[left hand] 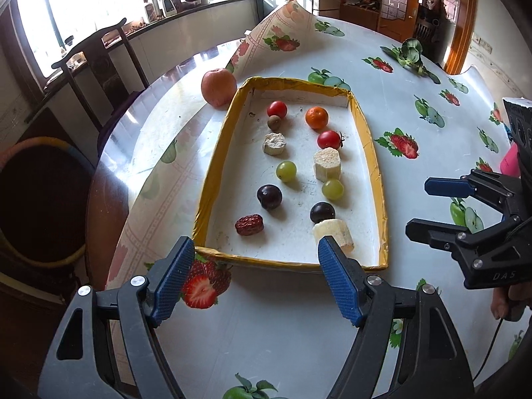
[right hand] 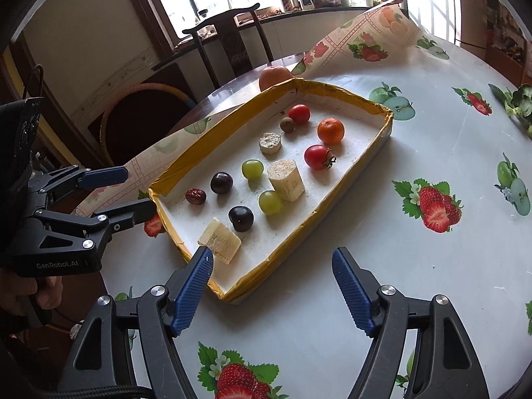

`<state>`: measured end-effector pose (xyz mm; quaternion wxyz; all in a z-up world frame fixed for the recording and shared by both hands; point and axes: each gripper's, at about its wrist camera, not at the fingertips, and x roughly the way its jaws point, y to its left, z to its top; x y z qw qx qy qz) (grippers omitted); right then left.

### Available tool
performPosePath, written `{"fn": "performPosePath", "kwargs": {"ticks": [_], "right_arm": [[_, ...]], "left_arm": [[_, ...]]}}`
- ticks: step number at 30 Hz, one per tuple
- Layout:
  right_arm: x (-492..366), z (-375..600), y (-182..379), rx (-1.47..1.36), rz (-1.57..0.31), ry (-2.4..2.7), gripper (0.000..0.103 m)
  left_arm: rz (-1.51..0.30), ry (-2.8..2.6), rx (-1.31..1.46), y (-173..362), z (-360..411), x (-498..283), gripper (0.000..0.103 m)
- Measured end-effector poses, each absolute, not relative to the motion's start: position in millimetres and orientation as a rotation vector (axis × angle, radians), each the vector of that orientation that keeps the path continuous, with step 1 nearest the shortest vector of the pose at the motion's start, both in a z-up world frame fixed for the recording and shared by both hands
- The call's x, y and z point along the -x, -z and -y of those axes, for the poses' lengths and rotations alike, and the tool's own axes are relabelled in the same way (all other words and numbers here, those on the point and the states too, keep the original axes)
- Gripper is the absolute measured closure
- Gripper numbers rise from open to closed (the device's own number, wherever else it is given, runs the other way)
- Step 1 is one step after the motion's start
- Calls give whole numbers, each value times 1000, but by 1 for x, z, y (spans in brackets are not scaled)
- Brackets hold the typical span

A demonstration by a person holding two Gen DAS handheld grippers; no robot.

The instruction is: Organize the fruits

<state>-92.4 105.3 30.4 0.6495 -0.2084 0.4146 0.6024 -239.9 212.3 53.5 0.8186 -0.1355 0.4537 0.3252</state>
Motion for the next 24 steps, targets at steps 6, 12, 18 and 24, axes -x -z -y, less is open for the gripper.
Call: {"fn": "performPosePath", "kwargs": {"ticks": [6,12,18,24], "right_arm": [[104,-103,-41,538,-896,-1422,25],[117,-102,-57,542,-828,-1502,20],[118,-104,-63,548,-797,-1485,17],[122,-100,-67,580,-746,-1503,17]], "left_arm": [[-917,-689,289,-62,-207,257,25],[-913,-677,284,-64,-200,256,25],[-903,-664,288,-68,-195,254,25],[-897,-663,287,-70,-192,254,25]]}}
